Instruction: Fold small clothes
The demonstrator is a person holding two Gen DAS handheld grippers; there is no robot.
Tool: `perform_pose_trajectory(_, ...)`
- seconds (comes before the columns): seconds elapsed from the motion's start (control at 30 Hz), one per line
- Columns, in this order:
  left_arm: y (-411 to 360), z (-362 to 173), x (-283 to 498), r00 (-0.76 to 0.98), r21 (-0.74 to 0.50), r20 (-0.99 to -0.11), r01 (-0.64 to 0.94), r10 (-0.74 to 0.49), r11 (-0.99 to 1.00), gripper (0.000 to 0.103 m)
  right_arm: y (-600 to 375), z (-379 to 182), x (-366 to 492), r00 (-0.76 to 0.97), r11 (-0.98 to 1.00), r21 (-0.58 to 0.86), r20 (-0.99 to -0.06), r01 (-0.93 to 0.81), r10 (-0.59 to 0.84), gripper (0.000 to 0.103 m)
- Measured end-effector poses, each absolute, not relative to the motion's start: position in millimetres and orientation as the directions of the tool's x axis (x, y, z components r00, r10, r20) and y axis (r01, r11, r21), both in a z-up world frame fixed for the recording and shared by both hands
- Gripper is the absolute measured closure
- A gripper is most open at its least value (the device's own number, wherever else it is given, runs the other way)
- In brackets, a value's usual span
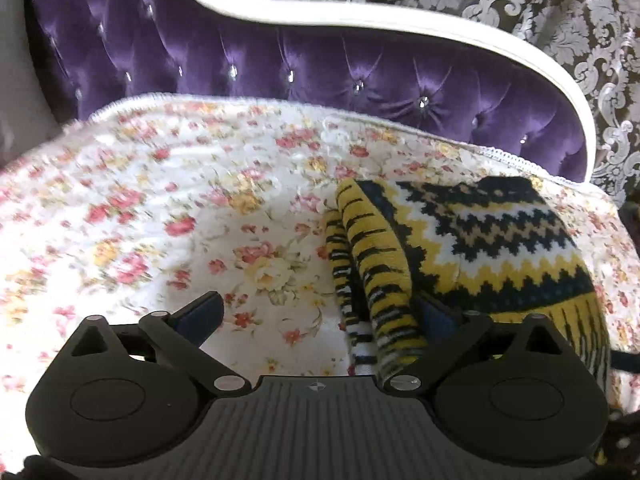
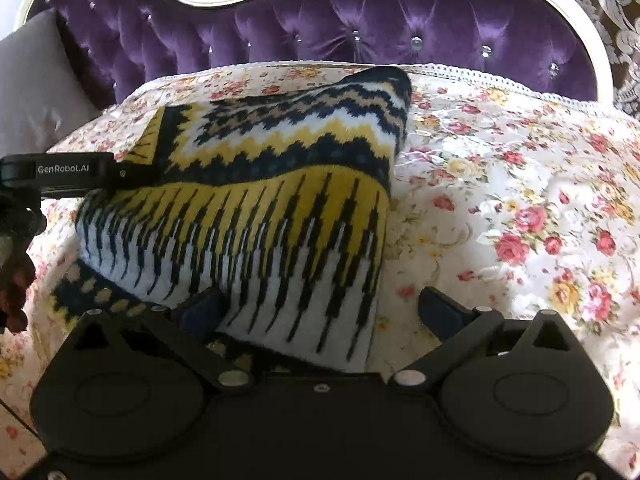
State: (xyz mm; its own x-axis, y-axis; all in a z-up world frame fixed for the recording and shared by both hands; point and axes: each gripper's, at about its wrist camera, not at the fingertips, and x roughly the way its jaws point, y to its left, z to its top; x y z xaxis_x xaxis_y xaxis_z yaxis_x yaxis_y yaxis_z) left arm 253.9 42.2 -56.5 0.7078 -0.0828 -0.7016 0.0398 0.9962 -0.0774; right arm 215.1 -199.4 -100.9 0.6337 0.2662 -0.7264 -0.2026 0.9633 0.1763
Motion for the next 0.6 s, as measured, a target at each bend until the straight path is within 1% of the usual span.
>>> perform_pose_trajectory(0.13,33,-35,222,0.736,-0.009,-0.676,0.043,-0.038,0.999,0.007,-207,-81,194,0.691,0.962,0.183,-0.669,-0.201,0.272,0.000)
perform_pose_trajectory(0.27,26,-18,184,0.750,0.007,-0.661,0.050,-0.034,0.999,0.007,-210,-63,175,0.719,0.950,0.228,-0.623,-0.212,0.310,0.000)
perform_pose_trajectory(0.6,19,-1,105,0.764,-0.043,-0.642,0.050,-0.066,0.998,0.007,-207,-40,117,0.751,0.935,0.272,-0.563,-0.226,0.345,0.000)
